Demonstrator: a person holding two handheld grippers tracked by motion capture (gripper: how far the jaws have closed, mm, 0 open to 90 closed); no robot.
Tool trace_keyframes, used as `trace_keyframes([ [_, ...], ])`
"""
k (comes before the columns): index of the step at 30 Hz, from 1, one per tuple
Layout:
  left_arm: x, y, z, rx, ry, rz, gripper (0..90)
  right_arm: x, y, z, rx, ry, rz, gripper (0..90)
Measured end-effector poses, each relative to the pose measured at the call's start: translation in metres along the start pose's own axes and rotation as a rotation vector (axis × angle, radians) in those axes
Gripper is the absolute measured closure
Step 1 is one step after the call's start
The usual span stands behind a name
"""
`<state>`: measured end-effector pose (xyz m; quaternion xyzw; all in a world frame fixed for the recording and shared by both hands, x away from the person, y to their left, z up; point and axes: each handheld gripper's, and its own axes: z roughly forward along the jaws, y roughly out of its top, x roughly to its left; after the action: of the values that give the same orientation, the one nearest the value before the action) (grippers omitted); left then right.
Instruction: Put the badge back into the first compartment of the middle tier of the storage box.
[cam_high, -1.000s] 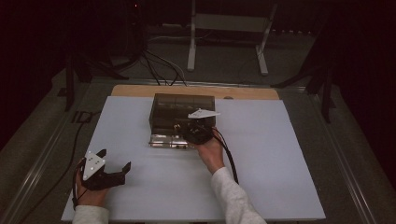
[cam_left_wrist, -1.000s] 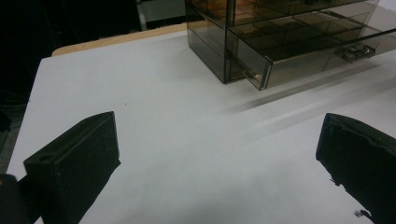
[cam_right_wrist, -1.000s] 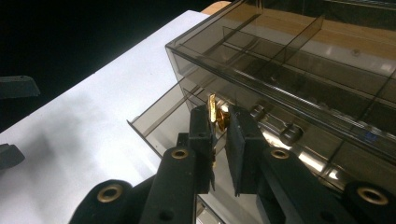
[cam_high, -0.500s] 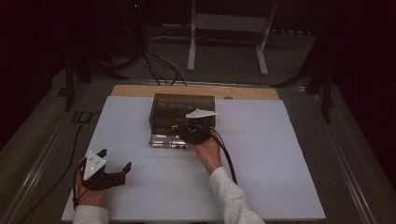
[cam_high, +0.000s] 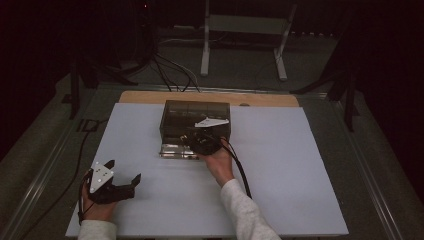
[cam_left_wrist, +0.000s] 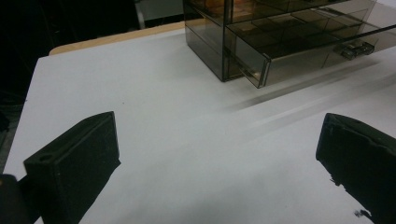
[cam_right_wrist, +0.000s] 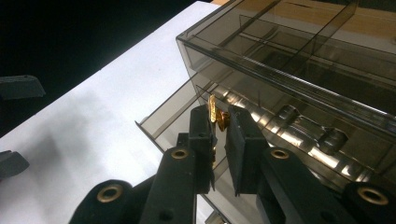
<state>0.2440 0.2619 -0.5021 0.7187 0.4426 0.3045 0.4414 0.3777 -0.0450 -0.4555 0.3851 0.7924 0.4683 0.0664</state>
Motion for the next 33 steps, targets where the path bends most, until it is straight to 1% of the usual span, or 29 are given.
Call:
trace_keyframes([
  [13, 0.0, 0.0, 0.0, 0.0, 0.001, -0.002, 0.6, 0.005, 0.001, 0.006, 0.008, 0.016, 0.011, 81.6],
  [20, 0.0, 0.0, 0.0, 0.001, 0.0, -0.001, 0.6, 0.009, 0.002, 0.011, 0.016, 0.024, 0.01, 81.6],
  [24, 0.0, 0.0, 0.0, -0.001, 0.001, -0.003, 0.6, 0.013, 0.005, 0.014, 0.018, 0.028, -0.002, 81.6],
  [27, 0.0, 0.0, 0.0, -0.001, 0.002, -0.003, 0.6, 0.014, 0.005, 0.017, 0.022, 0.029, -0.001, 81.5],
  [33, 0.0, 0.0, -0.001, -0.002, 0.002, -0.004, 0.6, 0.015, 0.003, 0.024, 0.045, 0.028, 0.006, 81.5],
])
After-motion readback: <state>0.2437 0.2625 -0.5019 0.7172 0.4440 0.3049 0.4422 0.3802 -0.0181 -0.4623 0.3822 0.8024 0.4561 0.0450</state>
